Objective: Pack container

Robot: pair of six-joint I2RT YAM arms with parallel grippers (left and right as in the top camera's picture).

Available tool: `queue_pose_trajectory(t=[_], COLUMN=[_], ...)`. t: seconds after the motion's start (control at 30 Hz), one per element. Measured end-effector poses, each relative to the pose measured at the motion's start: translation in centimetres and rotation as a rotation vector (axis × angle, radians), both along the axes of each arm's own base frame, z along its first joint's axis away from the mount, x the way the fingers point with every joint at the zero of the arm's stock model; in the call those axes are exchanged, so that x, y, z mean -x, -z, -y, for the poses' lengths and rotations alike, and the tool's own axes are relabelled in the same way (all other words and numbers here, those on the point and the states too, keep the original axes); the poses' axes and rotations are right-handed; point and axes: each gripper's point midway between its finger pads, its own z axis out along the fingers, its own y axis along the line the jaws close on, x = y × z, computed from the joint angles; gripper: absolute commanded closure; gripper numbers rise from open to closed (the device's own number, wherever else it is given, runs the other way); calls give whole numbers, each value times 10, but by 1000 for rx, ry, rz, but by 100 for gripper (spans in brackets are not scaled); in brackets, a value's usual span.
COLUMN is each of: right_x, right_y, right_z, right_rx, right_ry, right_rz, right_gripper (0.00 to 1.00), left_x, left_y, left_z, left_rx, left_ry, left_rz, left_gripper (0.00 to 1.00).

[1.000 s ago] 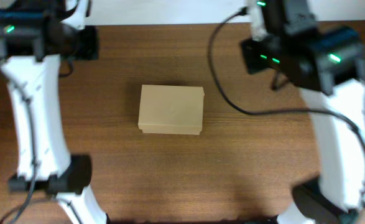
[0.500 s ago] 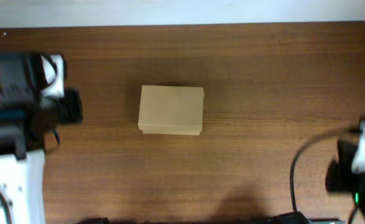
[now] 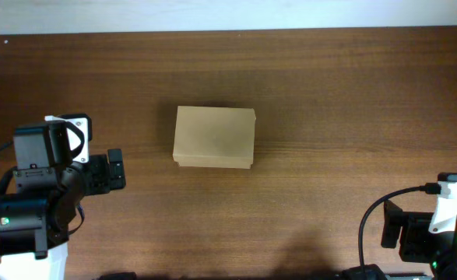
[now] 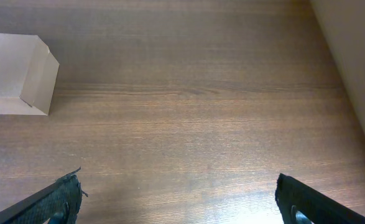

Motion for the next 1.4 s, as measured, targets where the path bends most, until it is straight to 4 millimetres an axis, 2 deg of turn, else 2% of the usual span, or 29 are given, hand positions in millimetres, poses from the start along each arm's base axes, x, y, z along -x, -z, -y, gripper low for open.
queue_pose_trajectory(t=[0.63,0.7,0.87,0.93,1.0,1.03,1.13,1.3,1.4], right_x=[-2,-10,-38,-41,-43,-45,-52,-70,-82], right_y=[-2,-11,-58,-65,-64,-60,-30,48,83], right_z=[0,-1,1,3,5,5,5,1,0], right_rx=[-4,-13,-68,-82,-93,-96,-107,-123,-126], right_ry=[2,5,50,62,73,77,70,46,39], right_rz=[11,67,371,465,548,583,635,608,606], right_gripper=[1,1,1,1,1,1,1,1,1], left_x=[0,-1,-1,-1,-1,-1,-1,-1,-1], left_y=[0,0,0,0,0,0,1,1,1], left_z=[0,0,0,0,0,0,0,0,0], left_rx=[0,0,0,0,0,0,0,0,0], left_ry=[0,0,0,0,0,0,0,0,0], left_rz=[-2,-2,0,2,1,1,0,-2,-3], left_gripper=[0,0,1,0,0,0,0,0,1])
